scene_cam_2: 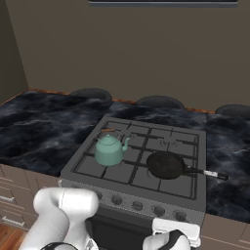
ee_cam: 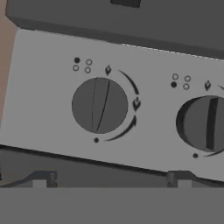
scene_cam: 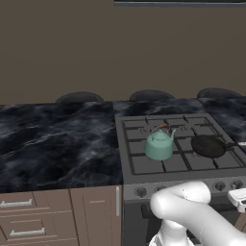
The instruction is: Pick the pan from the cabinet and place it on the stove. Then turn on the stove burner for the pan.
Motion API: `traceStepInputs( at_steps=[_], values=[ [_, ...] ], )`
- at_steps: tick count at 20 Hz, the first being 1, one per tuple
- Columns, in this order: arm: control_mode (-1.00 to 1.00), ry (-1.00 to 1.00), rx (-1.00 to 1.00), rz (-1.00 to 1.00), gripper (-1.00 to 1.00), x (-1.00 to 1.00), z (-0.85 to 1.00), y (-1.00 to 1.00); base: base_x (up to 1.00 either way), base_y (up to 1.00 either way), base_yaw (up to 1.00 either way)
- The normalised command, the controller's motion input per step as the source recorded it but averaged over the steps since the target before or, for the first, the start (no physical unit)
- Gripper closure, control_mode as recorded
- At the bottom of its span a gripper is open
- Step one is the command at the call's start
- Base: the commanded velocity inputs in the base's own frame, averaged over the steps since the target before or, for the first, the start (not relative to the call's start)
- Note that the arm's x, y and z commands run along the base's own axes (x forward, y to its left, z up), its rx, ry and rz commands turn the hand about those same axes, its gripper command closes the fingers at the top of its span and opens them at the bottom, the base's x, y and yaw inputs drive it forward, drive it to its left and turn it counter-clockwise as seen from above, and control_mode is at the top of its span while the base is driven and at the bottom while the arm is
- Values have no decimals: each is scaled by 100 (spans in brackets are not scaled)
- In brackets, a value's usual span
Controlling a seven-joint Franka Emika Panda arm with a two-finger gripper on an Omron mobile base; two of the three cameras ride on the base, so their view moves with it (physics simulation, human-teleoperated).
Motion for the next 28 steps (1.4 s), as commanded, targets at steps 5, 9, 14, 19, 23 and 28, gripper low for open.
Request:
traceStepInputs(
  at_steps=[5,9,14,19,23,28],
  values=[
    [-100,0,5,0,-100,9,-27,-24,0,0,0],
    [-100,0,3,0,-100,10,-20,-11,0,0,0],
    [-100,0,2,0,-100,6,-11,0,0,0,0],
    [-100,0,1,0,-100,6,-10,0,0,0,0],
    [-100,0,1,0,-100,5,-5,0,0,0,0],
    [-100,0,2,0,-100,1,0,0,0,0,0]
  ],
)
